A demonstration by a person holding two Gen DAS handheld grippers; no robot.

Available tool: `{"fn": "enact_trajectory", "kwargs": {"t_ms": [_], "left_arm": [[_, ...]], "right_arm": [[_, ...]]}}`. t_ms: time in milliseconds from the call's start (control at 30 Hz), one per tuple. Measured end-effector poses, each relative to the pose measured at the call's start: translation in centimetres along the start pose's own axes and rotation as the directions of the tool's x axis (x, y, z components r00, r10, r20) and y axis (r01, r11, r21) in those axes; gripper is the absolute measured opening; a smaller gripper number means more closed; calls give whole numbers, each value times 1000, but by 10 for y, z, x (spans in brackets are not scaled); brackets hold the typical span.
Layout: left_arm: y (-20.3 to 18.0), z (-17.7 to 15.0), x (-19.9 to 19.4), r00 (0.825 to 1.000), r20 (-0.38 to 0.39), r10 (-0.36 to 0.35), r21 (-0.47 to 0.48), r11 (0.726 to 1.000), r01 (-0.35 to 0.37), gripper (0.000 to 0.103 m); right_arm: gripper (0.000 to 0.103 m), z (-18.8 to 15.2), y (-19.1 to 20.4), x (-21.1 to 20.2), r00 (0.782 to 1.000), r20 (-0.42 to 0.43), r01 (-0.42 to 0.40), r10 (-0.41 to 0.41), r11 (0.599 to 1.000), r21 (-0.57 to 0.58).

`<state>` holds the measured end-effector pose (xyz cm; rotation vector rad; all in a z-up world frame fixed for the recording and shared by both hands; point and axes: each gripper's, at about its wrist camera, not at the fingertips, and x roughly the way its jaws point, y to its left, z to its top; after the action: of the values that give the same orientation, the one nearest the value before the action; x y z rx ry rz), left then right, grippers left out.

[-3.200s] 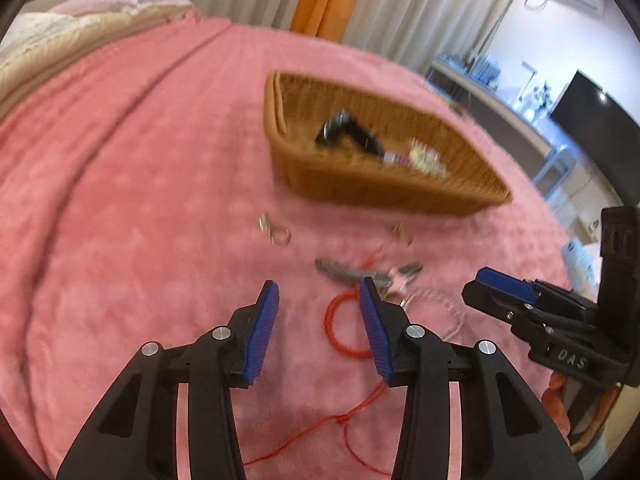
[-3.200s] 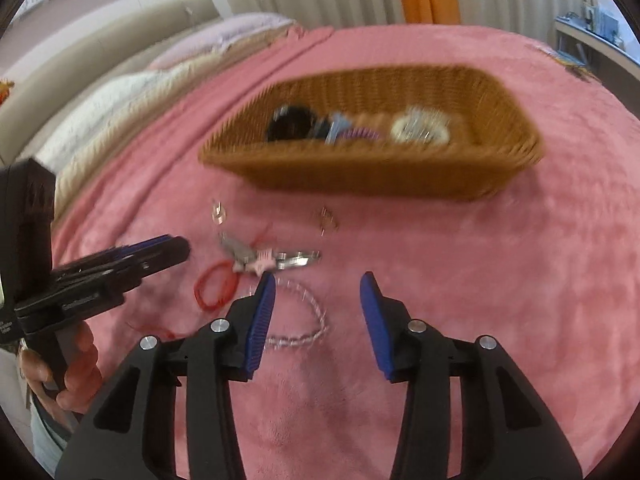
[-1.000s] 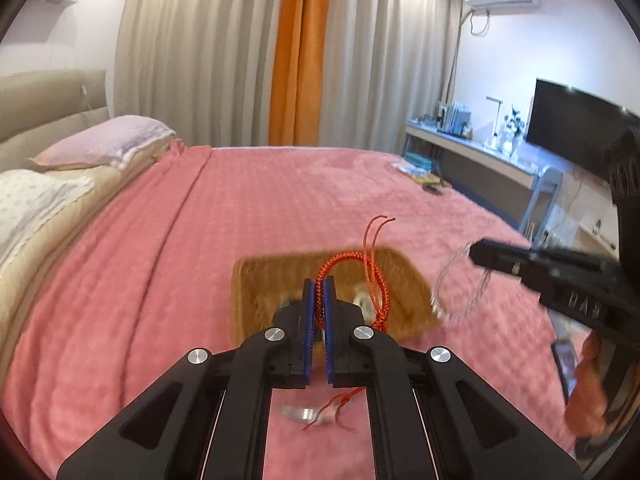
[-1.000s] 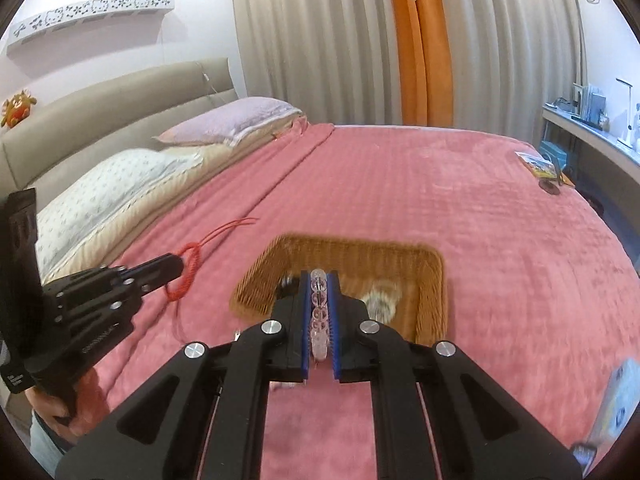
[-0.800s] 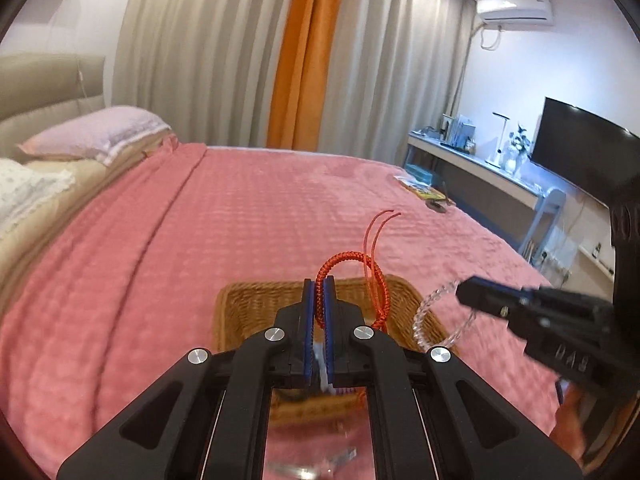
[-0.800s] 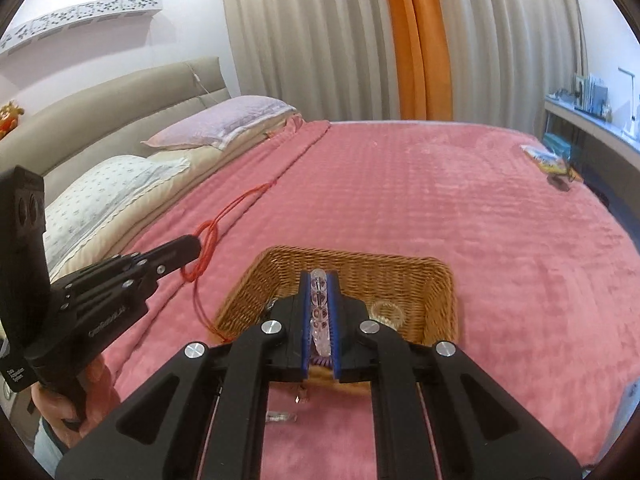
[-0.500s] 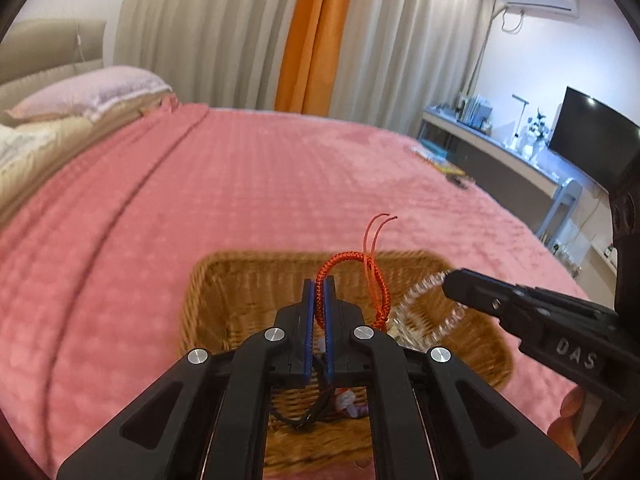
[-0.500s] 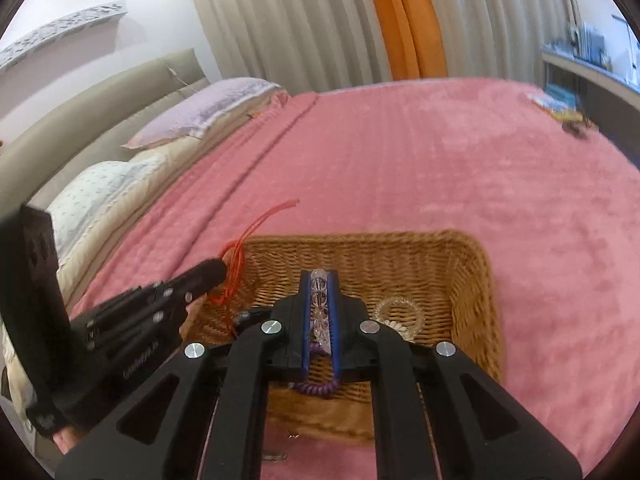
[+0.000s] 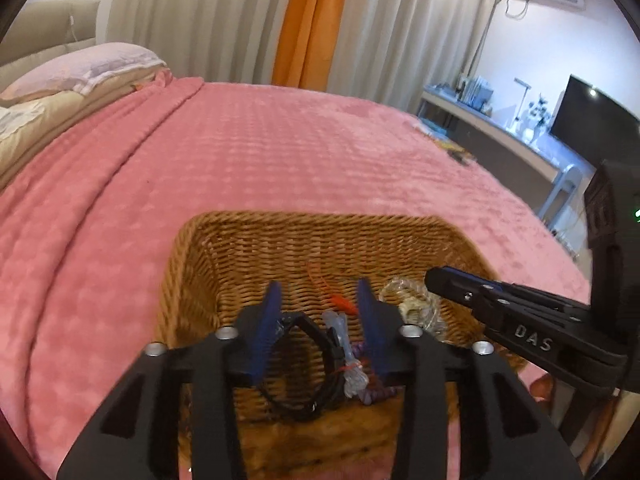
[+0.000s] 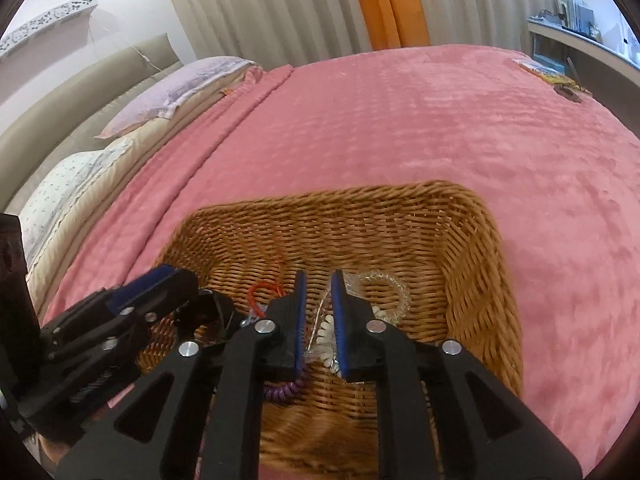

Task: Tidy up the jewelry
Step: 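Place the red cord and bead bracelet into the basket and open both tools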

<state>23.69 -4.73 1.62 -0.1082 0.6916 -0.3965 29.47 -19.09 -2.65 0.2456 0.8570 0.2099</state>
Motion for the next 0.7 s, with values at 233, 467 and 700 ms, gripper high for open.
{"fn": "enact_trajectory", "kwargs": {"t_ms": [233, 467, 700], "left_arm": [[0, -8, -67, 997, 76, -15, 11, 1000, 15, 44], [9, -40, -127, 995, 95, 17, 15, 1000, -18, 45], [22, -76, -139, 999, 34, 42, -8, 999, -41, 45]], "right_arm": [[46, -14, 18, -58, 996, 77, -34, 39, 998, -56], [48, -58, 48, -113, 990, 72, -112, 124, 983, -147], [48, -102, 61, -99, 990, -54, -138, 129, 971, -195]]}}
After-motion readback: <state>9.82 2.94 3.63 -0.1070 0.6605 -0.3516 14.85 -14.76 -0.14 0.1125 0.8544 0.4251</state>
